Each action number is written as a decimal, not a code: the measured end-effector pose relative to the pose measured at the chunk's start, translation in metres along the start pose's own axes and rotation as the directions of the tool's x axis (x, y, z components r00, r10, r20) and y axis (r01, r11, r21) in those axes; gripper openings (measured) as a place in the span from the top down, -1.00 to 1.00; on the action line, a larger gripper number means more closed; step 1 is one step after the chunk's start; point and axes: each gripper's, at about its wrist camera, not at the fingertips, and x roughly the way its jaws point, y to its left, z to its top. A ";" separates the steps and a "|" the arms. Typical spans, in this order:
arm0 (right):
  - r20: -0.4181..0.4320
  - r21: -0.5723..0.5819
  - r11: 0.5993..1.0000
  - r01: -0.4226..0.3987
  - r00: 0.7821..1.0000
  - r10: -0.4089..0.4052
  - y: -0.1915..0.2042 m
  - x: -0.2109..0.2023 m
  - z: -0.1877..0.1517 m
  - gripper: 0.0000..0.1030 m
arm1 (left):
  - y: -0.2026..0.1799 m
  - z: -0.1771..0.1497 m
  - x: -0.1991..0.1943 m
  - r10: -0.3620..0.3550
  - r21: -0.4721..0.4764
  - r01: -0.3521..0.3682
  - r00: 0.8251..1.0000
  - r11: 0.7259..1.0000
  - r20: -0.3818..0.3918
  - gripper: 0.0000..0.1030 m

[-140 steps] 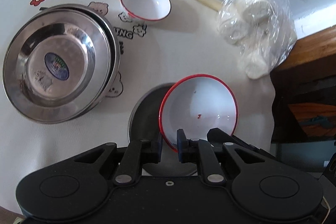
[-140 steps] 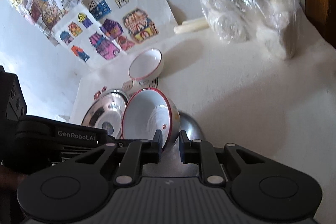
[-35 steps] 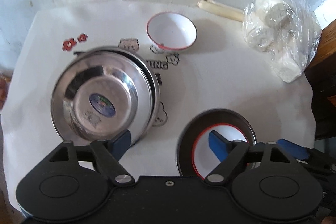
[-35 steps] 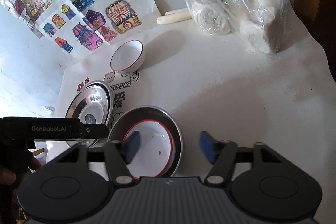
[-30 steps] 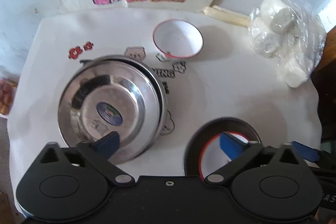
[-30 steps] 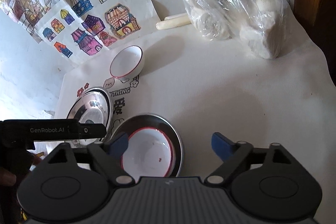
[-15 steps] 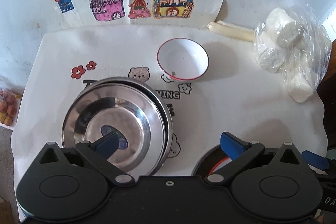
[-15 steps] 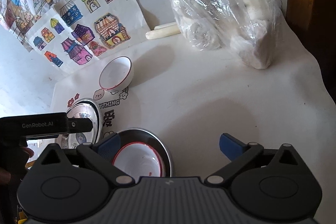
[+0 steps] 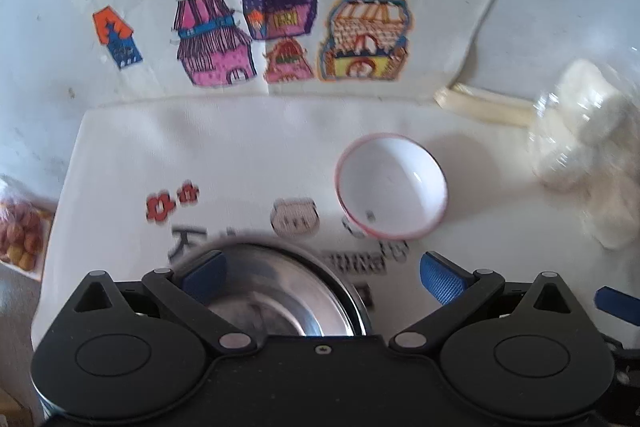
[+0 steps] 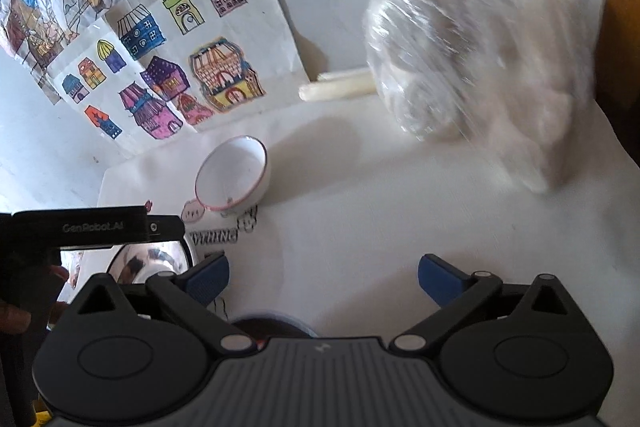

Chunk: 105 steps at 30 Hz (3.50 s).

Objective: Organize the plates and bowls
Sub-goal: 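Move both grippers toward the second white red-rimmed bowl, then close both grippers on the rim of the second white bowl, then carry the second white bowl with both grippers and lower it into the first white bowl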

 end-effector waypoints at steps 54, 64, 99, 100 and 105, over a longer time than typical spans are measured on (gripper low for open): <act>-0.047 -0.231 0.971 0.057 0.996 -0.070 0.065 0.122 0.069 0.34 | 0.000 0.044 0.078 -0.041 0.228 0.056 0.997 0.972 -0.070 0.22; -0.050 -0.173 0.984 0.027 0.998 -0.036 0.064 0.122 0.067 0.65 | 0.000 0.041 0.075 -0.104 0.162 0.114 0.992 0.980 -0.067 0.82; 0.028 -0.191 0.981 -0.032 0.999 0.038 0.032 -0.007 0.030 0.83 | -0.040 -0.022 -0.036 -0.247 0.030 0.248 0.969 0.968 -0.025 0.90; 0.027 -0.198 0.980 -0.029 0.999 0.035 0.031 -0.011 0.028 0.83 | -0.042 -0.024 -0.038 -0.253 0.026 0.254 0.967 0.967 -0.031 0.90; 0.006 -0.218 0.975 -0.027 1.000 0.029 0.025 -0.029 0.017 0.83 | -0.049 -0.039 -0.044 -0.274 0.012 0.277 0.957 0.961 -0.097 0.90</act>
